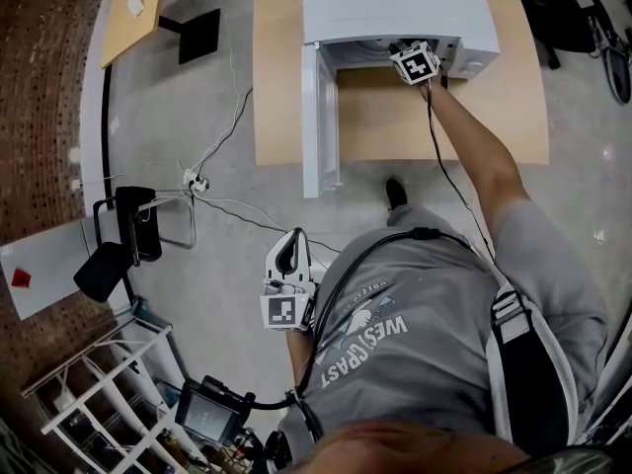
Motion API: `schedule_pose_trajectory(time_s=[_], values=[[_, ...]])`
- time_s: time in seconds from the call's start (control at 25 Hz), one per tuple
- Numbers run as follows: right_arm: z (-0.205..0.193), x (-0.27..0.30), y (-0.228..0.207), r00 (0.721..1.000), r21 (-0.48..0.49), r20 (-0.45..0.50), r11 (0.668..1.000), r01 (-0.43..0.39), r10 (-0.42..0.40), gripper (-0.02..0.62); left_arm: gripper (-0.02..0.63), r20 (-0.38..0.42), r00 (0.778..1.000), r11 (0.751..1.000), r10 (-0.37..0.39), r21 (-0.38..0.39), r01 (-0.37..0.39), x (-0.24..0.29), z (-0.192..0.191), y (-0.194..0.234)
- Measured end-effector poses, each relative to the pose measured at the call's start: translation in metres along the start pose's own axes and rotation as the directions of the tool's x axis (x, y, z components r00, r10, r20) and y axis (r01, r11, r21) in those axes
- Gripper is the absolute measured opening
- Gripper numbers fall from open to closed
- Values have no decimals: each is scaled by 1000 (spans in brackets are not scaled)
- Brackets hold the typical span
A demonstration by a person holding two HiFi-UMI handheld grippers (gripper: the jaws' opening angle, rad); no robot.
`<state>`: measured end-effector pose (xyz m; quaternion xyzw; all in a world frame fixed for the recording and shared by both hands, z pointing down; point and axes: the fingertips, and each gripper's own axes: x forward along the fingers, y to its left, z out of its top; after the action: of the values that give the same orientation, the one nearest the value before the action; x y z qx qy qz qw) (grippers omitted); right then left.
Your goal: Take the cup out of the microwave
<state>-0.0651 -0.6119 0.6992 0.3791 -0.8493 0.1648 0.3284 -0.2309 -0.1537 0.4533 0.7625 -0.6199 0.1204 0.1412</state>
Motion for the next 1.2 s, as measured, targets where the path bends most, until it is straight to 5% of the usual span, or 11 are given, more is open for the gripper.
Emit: schedule_pose_trajectory(time_s=[0.36, 0.6, 1.2], values=[[1, 1, 10, 999, 28, 9, 999, -34, 34, 77, 43, 5, 1000, 1000, -4, -5, 4, 1, -2, 0], [5, -37, 11, 996, -50, 84, 998, 38, -33, 77, 43, 8, 1000, 1000, -26, 14, 26, -13, -8, -10], [-48, -264, 154, 966, -72, 259, 997, 8, 10, 75, 43, 152, 983, 994, -102, 64, 93, -170, -55, -49]])
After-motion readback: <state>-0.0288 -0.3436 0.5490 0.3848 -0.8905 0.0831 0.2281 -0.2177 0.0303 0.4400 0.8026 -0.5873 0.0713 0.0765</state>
